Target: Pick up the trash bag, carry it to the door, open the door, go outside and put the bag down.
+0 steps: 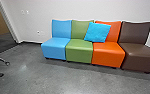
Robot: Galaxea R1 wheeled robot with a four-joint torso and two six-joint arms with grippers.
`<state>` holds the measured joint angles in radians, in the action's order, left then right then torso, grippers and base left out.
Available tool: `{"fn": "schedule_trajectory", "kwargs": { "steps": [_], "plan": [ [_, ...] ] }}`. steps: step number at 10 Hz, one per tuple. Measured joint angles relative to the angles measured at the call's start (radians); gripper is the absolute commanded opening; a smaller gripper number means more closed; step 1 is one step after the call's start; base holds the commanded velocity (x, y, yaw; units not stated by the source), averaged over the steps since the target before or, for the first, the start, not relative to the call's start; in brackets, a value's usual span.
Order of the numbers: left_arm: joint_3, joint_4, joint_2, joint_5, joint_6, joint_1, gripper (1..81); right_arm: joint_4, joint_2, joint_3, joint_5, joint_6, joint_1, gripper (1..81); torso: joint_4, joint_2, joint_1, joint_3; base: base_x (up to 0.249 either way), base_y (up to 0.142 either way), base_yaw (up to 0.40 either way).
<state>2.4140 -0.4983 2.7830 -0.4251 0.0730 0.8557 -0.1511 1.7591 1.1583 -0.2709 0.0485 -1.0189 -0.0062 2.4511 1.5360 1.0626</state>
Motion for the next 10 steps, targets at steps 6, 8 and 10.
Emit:
{"fn": "schedule_trajectory", "kwargs": {
  "steps": [6, 8, 10],
  "plan": [
    [0.005, 0.006, 0.101, -0.071, -0.001, -0.035, 81.1, 0.001, 0.033, 0.039, -0.029, 0.001, 0.004, 81.1, 0.0, 0.191, 0.117, 0.011, 0.0, 0.0, 0.0],
    [0.018, 0.005, 0.107, -0.069, -0.001, -0.019, 81.1, 0.001, 0.044, 0.046, -0.029, 0.001, 0.008, 81.1, 0.0, 0.206, 0.127, 0.065, 0.0, 0.0, 0.0],
    [0.07, 0.005, 0.109, -0.064, 0.0, -0.026, 81.1, 0.001, 0.057, 0.048, -0.024, 0.001, 0.014, 81.1, 0.0, 0.207, 0.128, 0.13, 0.0, 0.0, 0.0]
  ]
}}
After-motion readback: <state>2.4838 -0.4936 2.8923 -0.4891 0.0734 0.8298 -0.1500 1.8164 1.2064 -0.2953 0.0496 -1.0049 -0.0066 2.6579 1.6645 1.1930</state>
